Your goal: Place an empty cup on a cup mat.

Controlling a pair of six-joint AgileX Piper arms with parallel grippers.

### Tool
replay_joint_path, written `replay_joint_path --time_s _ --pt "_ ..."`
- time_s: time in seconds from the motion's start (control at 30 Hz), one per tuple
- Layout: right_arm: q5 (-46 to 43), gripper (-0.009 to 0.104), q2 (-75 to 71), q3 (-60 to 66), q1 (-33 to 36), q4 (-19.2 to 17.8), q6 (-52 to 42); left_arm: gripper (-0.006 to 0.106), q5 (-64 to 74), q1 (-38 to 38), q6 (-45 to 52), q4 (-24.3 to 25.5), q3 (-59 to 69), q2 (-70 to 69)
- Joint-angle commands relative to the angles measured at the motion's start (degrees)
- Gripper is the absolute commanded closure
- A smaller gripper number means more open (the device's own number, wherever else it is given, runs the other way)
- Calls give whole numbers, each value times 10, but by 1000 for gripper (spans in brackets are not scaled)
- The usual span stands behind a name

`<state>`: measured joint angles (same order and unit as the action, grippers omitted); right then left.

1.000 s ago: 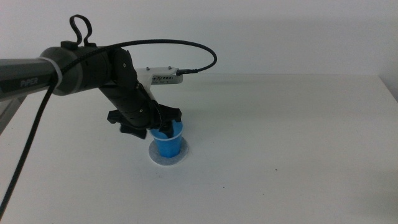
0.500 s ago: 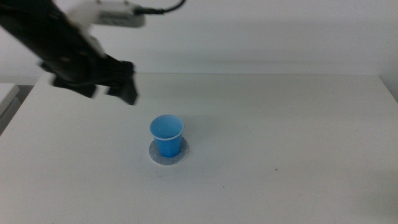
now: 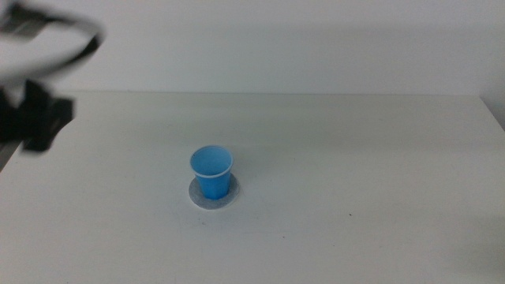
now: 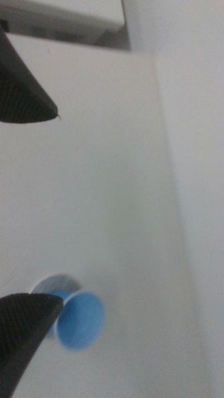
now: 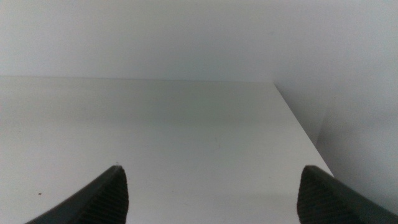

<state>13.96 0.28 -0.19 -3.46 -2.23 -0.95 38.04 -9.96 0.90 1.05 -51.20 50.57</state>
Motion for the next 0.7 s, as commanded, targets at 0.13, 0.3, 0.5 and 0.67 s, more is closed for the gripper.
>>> replay_joint_path --time_s 0.13,0.3,0.5,0.67 --pt "-5 2 -3 2 2 -4 -2 7 -150 62 -14 -20 211 -183" --pt "-5 2 -3 2 2 -4 -2 7 -192 85 -14 -34 331 -307" --pt "-5 2 -3 2 2 -4 -2 7 -197 85 -14 -34 398 -431" --pt "-5 2 -3 2 2 -4 -2 7 -207 85 -13 -34 440 -498"
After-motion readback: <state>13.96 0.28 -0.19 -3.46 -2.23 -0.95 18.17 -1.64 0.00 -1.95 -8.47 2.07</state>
